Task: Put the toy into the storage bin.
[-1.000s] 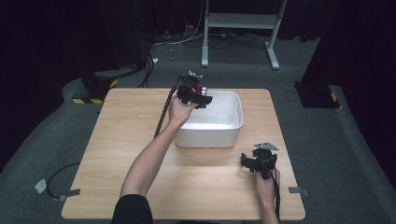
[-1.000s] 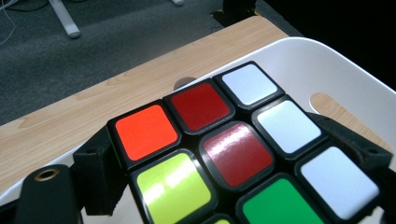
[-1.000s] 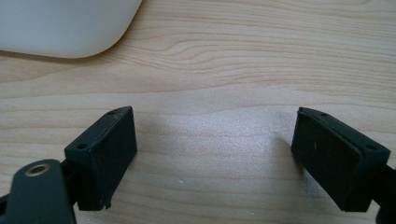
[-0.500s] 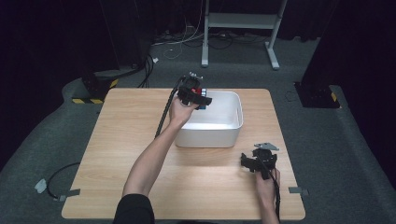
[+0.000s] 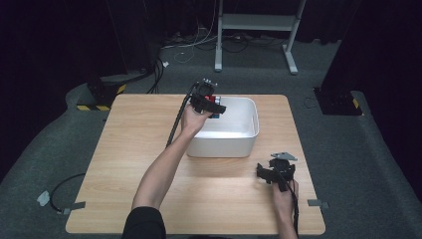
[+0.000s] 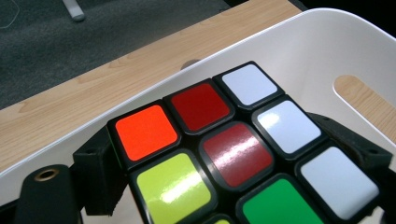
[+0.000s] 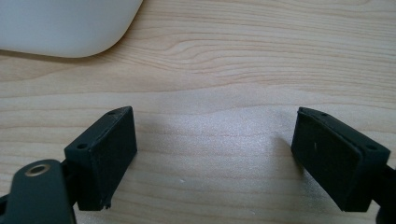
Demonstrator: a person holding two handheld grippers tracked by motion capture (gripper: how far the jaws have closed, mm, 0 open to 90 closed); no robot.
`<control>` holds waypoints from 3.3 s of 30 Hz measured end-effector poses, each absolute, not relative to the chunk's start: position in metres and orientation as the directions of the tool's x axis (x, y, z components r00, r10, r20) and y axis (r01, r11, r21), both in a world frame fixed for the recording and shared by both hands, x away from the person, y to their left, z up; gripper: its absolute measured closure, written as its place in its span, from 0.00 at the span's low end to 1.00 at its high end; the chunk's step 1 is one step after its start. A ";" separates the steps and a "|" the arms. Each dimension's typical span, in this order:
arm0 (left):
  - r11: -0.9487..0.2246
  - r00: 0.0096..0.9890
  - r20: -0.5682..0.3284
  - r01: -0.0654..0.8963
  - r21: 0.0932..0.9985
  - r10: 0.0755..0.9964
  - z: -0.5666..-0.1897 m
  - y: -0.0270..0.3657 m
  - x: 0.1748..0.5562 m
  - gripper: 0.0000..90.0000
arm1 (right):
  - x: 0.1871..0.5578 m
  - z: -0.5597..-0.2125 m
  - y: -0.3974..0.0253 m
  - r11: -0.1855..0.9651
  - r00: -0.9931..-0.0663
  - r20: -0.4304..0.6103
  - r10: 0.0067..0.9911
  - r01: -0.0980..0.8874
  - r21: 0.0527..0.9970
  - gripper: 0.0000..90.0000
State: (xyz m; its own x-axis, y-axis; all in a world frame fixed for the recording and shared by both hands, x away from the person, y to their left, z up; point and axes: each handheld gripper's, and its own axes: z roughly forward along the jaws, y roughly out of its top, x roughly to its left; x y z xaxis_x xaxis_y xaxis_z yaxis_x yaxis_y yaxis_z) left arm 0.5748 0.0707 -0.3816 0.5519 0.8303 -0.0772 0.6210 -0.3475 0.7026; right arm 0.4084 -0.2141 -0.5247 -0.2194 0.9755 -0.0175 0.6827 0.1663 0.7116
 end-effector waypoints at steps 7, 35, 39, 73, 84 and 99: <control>-0.351 0.562 -0.087 0.623 0.699 0.823 -0.379 0.070 0.572 0.17 | 0.408 -0.525 -0.214 0.167 -0.220 -0.018 0.975 0.682 0.712 0.16; -0.353 0.563 -0.094 0.630 0.692 0.821 -0.376 0.069 0.554 0.17 | 0.408 -0.525 -0.214 0.175 -0.227 -0.023 0.974 0.680 0.712 0.16; -0.345 0.563 -0.107 0.633 0.693 0.820 -0.379 0.071 0.548 0.17 | 0.408 -0.525 -0.214 0.175 -0.227 -0.022 0.974 0.680 0.712 0.16; -0.350 0.584 -0.116 0.620 0.702 0.803 -0.380 0.073 0.530 0.17 | 0.408 -0.525 -0.214 0.172 -0.225 -0.020 0.974 0.682 0.711 0.16; -0.358 0.592 -0.104 0.607 0.710 0.799 -0.376 0.074 0.524 0.17 | 0.408 -0.525 -0.214 0.172 -0.225 -0.020 0.974 0.682 0.711 0.16; -0.344 0.591 -0.111 0.600 0.722 0.799 -0.375 0.082 0.516 0.17 | 0.408 -0.525 -0.214 0.173 -0.226 -0.020 0.974 0.682 0.711 0.16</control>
